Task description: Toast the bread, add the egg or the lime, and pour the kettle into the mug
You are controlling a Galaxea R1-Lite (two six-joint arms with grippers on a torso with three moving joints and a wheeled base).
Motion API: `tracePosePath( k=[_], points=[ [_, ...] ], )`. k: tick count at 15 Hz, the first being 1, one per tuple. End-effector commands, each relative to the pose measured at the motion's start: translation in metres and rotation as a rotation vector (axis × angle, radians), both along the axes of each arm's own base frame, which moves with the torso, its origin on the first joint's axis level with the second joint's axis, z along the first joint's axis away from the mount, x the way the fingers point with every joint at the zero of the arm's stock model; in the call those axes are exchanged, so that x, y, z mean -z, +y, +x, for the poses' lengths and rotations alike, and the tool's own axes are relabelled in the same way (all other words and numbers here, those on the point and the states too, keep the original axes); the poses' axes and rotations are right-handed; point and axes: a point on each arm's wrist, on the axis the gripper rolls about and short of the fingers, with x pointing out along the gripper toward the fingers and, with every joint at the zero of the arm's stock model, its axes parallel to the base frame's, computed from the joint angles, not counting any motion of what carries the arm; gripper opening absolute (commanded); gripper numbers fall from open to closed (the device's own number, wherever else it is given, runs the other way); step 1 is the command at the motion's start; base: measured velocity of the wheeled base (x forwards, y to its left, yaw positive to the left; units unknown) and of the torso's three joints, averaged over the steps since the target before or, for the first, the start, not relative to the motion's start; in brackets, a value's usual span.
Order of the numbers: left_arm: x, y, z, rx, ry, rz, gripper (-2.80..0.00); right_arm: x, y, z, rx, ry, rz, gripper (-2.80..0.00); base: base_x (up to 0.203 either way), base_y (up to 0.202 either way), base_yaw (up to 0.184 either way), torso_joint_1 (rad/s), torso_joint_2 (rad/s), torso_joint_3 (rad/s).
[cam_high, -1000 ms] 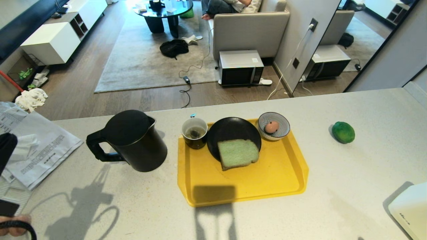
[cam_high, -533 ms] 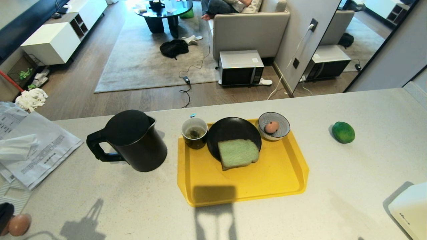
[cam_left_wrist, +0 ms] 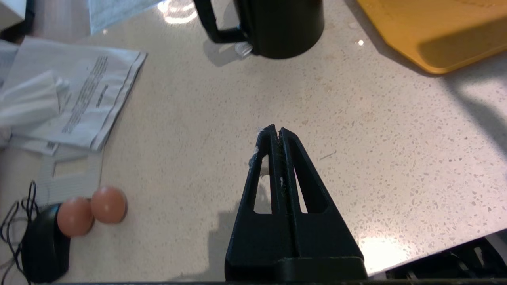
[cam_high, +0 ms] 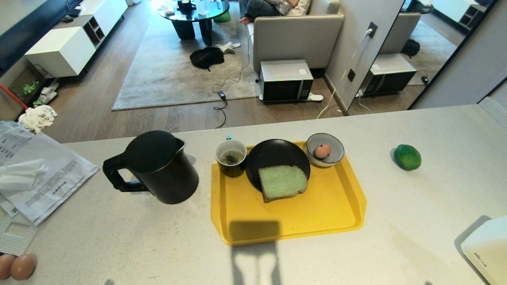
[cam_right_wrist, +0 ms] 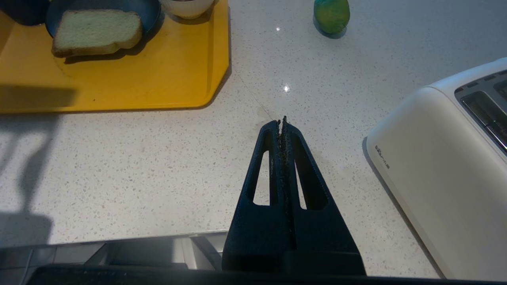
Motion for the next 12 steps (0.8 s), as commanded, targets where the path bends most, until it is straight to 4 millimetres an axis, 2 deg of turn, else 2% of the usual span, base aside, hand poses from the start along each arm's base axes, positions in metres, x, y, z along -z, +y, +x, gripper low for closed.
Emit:
tracePosePath(
  k=[1, 9, 12],
  points=[
    [0.0048, 0.0003, -0.0078, -0.028, -0.046, -0.034, -2.80, 0.0004, 0.0000, 0.0002, 0.000, 0.002, 0.000, -2.80, 0.000, 0.000, 0.000, 0.000, 0.00, 0.000],
    [0.0108, 0.0007, -0.0115, -0.047, -0.052, -0.198, -2.80, 0.0004, 0.0000, 0.0001, -0.001, 0.001, 0.000, -2.80, 0.000, 0.000, 0.000, 0.000, 0.00, 0.000],
    [0.0108, 0.0009, -0.0115, -0.055, -0.053, -0.202, -2.80, 0.0004, 0.0000, 0.0002, -0.001, 0.003, 0.000, -2.80, 0.000, 0.000, 0.000, 0.000, 0.00, 0.000]
  ],
)
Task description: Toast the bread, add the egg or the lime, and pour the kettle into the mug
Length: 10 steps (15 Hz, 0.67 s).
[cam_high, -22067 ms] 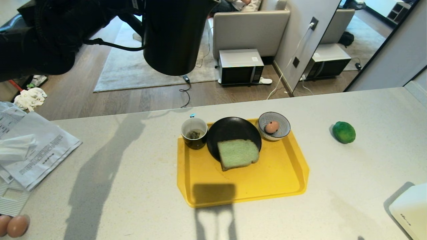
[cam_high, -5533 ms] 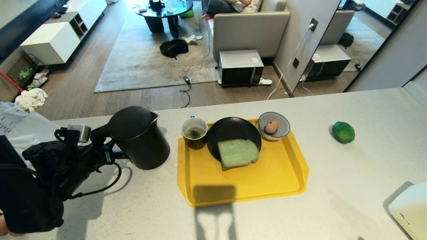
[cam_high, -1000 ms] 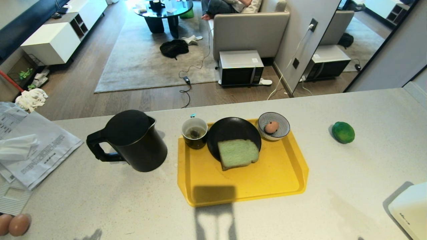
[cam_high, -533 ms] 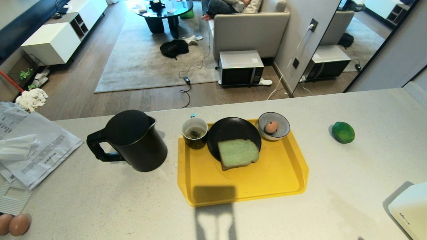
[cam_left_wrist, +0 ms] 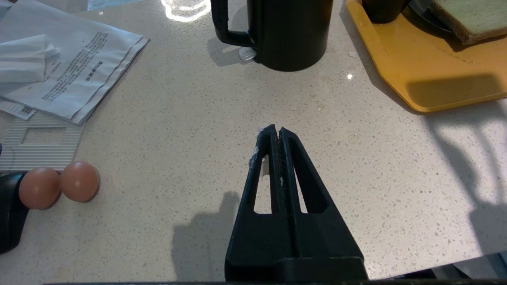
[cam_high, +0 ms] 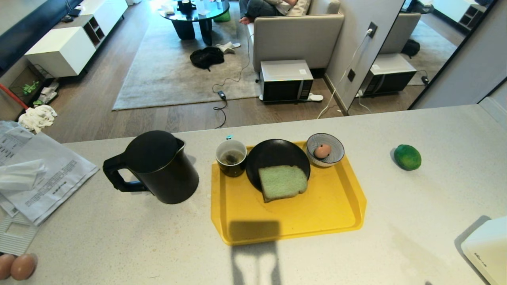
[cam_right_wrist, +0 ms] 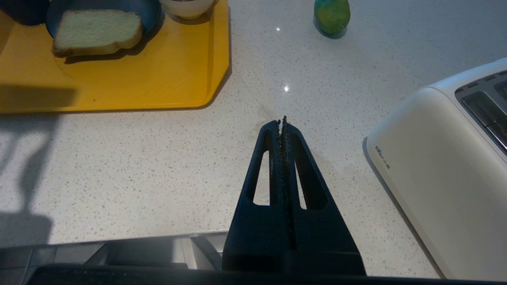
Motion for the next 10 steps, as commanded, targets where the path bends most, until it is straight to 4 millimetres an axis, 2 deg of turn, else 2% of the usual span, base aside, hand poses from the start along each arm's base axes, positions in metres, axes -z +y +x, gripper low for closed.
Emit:
tracePosePath(
  k=[1, 10],
  points=[
    [0.0001, 0.0000, 0.0000, -0.001, 0.000, -0.004, -2.80, 0.0001, 0.0000, 0.0002, 0.000, 0.002, 0.000, -2.80, 0.000, 0.000, 0.000, 0.000, 0.00, 0.000],
    [0.0010, 0.0003, 0.0000, -0.012, 0.009, 0.004, -2.80, 0.0001, 0.0000, 0.0001, 0.000, 0.001, 0.000, -2.80, 0.000, 0.000, 0.000, 0.000, 0.00, 0.000]
  ],
)
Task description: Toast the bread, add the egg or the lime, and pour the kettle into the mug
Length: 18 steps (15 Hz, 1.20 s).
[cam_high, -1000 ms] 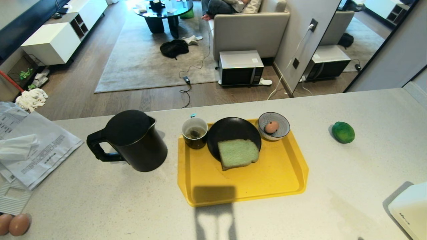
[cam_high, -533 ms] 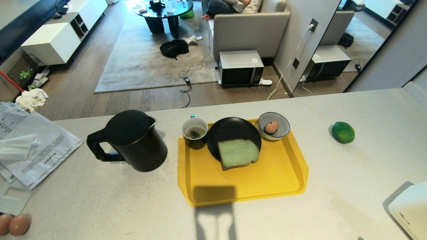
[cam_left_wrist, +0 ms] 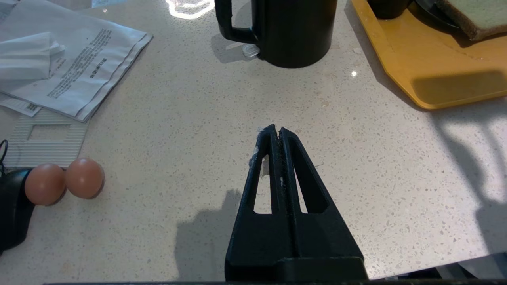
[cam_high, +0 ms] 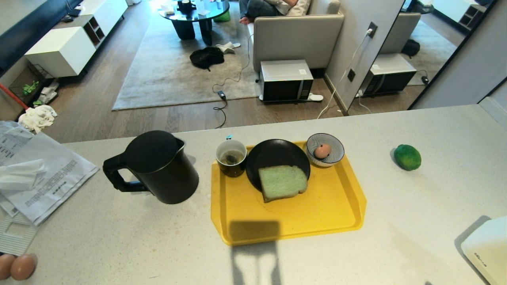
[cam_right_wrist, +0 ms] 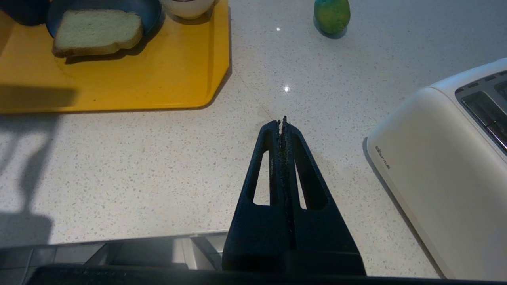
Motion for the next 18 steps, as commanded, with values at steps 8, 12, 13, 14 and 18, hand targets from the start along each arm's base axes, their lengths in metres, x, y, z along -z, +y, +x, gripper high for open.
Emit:
tracePosePath(
  k=[8, 12, 13, 14, 18],
  points=[
    [-0.0005, -0.0001, 0.0001, 0.005, -0.003, -0.021, -2.80, 0.0000, 0.0000, 0.0000, 0.000, 0.000, 0.000, -2.80, 0.000, 0.000, 0.000, 0.000, 0.00, 0.000],
    [-0.0007, -0.0001, 0.0001, 0.002, -0.005, -0.056, -2.80, 0.0004, 0.0000, 0.0002, 0.000, 0.003, 0.000, -2.80, 0.000, 0.000, 0.000, 0.000, 0.00, 0.000],
    [-0.0007, 0.0000, 0.0001, -0.001, -0.005, -0.058, -2.80, 0.0004, 0.0000, 0.0001, 0.000, 0.002, 0.001, -2.80, 0.000, 0.000, 0.000, 0.000, 0.00, 0.000],
    [-0.0007, 0.0001, 0.0001, -0.004, -0.005, -0.065, -2.80, 0.0004, 0.0000, 0.0001, 0.000, 0.001, 0.000, -2.80, 0.000, 0.000, 0.000, 0.000, 0.00, 0.000],
    [-0.0007, 0.0001, 0.0001, -0.006, -0.005, -0.079, -2.80, 0.0004, 0.0000, 0.0002, 0.000, 0.003, 0.000, -2.80, 0.000, 0.000, 0.000, 0.000, 0.00, 0.000]
  ],
)
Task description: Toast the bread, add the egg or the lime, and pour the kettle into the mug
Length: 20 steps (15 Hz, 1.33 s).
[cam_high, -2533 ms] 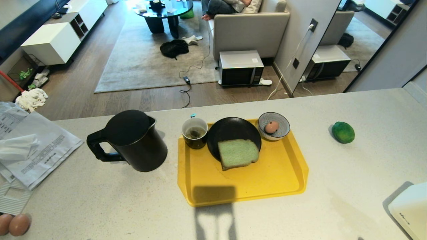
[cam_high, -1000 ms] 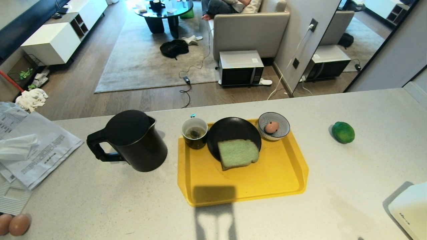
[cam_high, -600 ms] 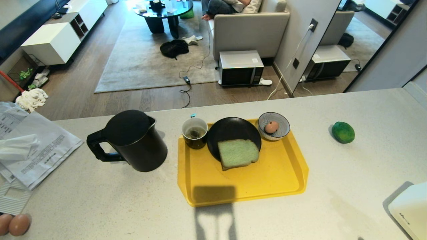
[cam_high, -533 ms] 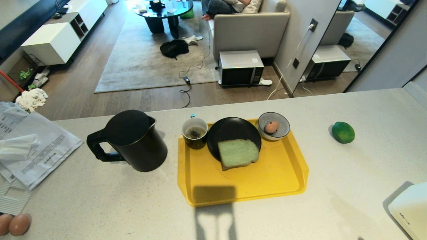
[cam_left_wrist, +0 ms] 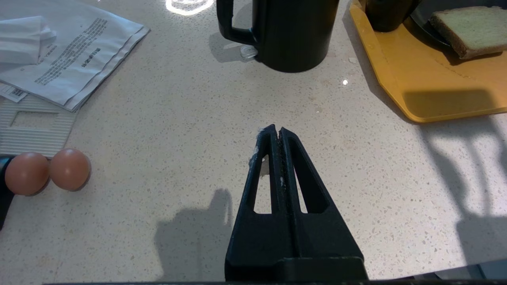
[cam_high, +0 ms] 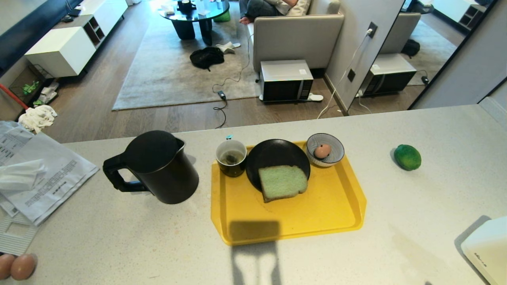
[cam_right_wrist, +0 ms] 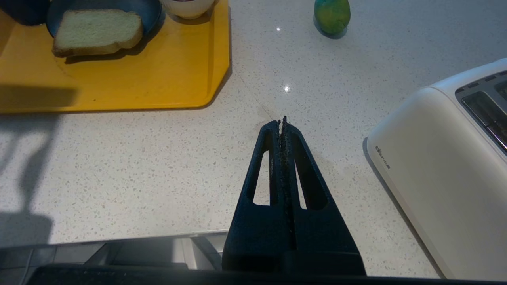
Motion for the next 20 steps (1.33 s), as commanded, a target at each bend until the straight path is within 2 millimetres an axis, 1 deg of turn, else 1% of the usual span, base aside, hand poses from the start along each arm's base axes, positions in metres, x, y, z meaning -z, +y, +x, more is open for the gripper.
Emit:
tracePosePath(
  k=[1, 20],
  points=[
    [0.0001, 0.0000, 0.0001, 0.000, 0.001, 0.000, -2.80, 0.0004, 0.0000, 0.0001, 0.000, 0.001, 0.001, -2.80, 0.000, 0.000, 0.000, 0.000, 0.00, 0.000],
    [0.0001, 0.0003, 0.0001, -0.013, 0.001, -0.014, -2.80, 0.0004, 0.0000, 0.0001, 0.000, 0.002, 0.000, -2.80, 0.000, 0.000, 0.000, 0.000, 0.00, 0.000]
  ],
)
